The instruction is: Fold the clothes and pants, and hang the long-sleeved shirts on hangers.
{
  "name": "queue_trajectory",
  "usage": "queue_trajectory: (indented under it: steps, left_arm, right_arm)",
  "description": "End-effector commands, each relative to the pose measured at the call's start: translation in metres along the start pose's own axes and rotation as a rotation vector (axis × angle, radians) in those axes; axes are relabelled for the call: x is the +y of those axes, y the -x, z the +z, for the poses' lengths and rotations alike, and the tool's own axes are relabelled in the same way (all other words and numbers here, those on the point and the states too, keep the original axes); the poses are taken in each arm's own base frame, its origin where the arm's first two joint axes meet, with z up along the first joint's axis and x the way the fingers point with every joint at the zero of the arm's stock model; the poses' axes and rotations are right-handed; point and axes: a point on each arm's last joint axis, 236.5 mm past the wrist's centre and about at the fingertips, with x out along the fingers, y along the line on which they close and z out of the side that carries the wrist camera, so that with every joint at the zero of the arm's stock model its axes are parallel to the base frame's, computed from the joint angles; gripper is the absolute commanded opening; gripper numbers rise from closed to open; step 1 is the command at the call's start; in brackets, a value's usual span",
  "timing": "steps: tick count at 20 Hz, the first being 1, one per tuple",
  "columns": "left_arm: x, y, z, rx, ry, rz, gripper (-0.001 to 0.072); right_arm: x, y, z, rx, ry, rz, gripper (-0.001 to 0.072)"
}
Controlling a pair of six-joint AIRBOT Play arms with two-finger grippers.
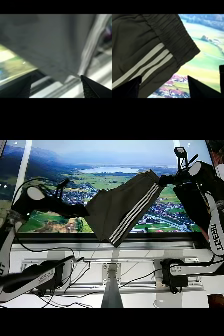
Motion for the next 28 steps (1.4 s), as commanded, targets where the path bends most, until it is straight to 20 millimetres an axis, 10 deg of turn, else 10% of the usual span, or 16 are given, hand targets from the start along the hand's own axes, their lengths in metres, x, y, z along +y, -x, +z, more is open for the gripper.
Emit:
queue_trajectory:
  steps: [1,9,13,16,19,24,28]
  left_arm:
    - [0.041,-0.014,-0.018,-0.008,0.14,0.024,0.0694]
    - [0.034,-0.098,-0.011,0.003,0.15,-0.013,0.0657]
    - [0.018,-0.107,0.012,0.009,0.041,-0.002,0.0369]
    - [0.008,-0.105,0.023,0.008,-0.005,-0.01,0.0011]
    - [0.038,-0.067,0.015,0.144,-0.191,0.1,0.0011]
    - [0.154,0.067,0.01,0.354,-0.284,0.542,0.0012]
    - [0.18,0.086,0.027,0.296,-0.401,0.575,0.0012]
  right_arm:
    - [0.001,0.0,-0.002,0.006,-0.012,0.003,0.0635]
    - [0.001,0.0,-0.002,0.009,-0.063,0.007,0.0634]
    - [0.001,0.0,-0.002,0.007,-0.062,0.005,0.0633]
    - [0.001,0.0,-0.002,0.009,-0.06,0.003,0.063]
    - [-0.01,0.008,0.0,0.005,-0.012,-0.046,0.063]
    - [-0.011,0.014,0.0,0.029,0.089,-0.045,0.0625]
    - [0.044,-0.004,-0.018,0.094,0.087,0.207,0.055]
